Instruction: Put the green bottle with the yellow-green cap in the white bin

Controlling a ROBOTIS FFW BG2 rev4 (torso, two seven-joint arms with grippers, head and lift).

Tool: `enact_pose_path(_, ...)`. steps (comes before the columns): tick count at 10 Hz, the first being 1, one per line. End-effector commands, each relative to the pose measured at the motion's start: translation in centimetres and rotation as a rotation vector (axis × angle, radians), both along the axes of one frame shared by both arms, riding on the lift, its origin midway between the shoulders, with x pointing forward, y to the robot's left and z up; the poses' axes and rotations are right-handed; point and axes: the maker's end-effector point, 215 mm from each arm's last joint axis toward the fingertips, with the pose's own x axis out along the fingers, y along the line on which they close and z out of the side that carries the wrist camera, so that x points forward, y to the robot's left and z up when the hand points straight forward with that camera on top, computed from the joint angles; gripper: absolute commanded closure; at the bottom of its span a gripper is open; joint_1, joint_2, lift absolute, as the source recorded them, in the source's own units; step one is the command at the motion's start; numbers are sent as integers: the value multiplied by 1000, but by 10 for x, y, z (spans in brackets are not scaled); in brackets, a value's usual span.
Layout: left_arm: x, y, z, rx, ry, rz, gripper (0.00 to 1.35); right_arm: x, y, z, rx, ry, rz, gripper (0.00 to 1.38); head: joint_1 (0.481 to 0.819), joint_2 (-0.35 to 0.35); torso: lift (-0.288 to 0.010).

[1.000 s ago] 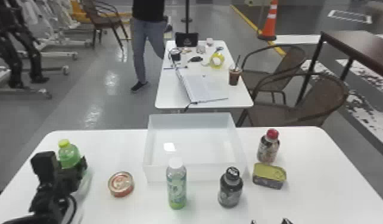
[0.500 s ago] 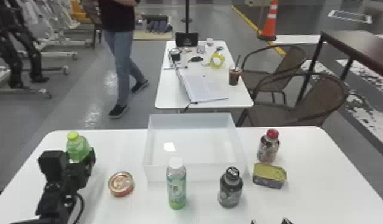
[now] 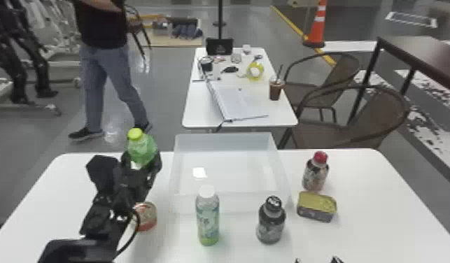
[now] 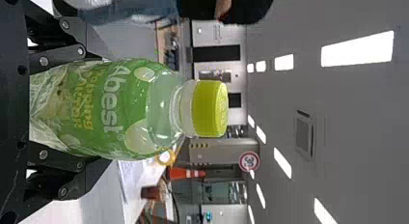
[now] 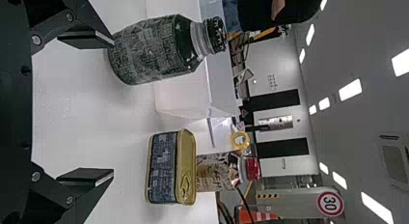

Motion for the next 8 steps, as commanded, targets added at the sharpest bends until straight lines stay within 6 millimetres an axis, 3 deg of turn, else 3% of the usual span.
enact_pose_path(1,6,-53,15,4,-9,-115,654,1,0,0,0,0,0,329,549,0,-100)
enact_pose_path(3,14,-107,14,116,34,-249,654,2,2,0,1,-2,3,329,549,0,-100)
enact_pose_path(4,19,-128,4,185,66,-310,657,2,2,0,1,-2,4,329,549,0,-100)
enact_pose_path(5,23,-148,-19,274,126,-384,674,3,2,0,1,-2,4,329,549,0,-100)
enact_pose_path(7,32,-163,-45,430,189,-444,683,4,3,1,2,-3,5,329,549,0,-100)
enact_pose_path(8,37,-164,-48,493,187,-450,647,3,3,-1,1,0,5,329,549,0,-100)
